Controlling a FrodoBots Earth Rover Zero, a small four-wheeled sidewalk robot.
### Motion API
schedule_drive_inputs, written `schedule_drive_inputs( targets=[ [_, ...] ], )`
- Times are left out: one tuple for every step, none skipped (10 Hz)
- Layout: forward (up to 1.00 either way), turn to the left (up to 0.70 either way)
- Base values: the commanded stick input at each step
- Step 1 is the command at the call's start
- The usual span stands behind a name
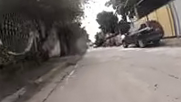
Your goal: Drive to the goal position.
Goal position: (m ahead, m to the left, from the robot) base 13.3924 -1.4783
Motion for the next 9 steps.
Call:
schedule_drive_inputs(
  targets=[
    [1.0,-0.08],
    [1.0,-0.08],
    [1.0,-0.08],
    [1.0,-0.08],
    [1.0,-0.08],
    [1.0,-0.08],
    [1.0,-0.08],
    [1.0,-0.08],
    [1.0,-0.08]
  ],
)
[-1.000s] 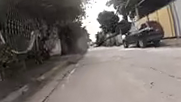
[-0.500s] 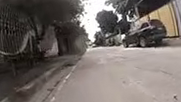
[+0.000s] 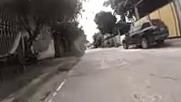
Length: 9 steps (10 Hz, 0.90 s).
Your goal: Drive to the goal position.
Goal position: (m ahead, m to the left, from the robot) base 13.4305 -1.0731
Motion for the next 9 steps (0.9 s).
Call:
schedule_drive_inputs(
  targets=[
    [1.0,-0.08],
    [1.0,-0.08],
    [1.0,-0.08],
    [1.0,-0.08],
    [1.0,-0.08],
    [1.0,-0.08],
    [1.0,-0.08],
    [1.0,-0.08],
    [1.0,-0.07]
  ],
)
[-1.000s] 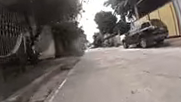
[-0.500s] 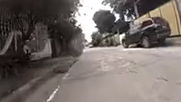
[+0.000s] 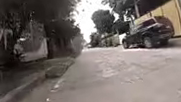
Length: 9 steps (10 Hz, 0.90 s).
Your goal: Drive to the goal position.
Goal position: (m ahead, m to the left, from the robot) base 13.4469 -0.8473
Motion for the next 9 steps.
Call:
schedule_drive_inputs(
  targets=[
    [1.0,-0.05],
    [1.0,-0.04],
    [1.0,-0.04],
    [1.0,-0.04],
    [1.0,-0.04],
    [1.0,-0.04],
    [1.0,-0.04],
    [1.0,-0.04],
    [1.0,-0.04]
  ],
)
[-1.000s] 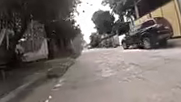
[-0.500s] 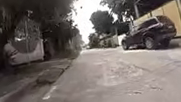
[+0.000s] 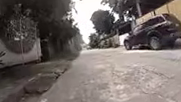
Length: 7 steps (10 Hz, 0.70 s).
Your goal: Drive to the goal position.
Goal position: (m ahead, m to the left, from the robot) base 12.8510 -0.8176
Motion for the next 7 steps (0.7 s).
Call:
schedule_drive_inputs(
  targets=[
    [1.0,-0.04],
    [1.0,-0.04],
    [1.0,-0.04],
    [1.0,-0.04],
    [1.0,-0.04],
    [1.0,-0.04],
    [1.0,-0.04]
  ],
)
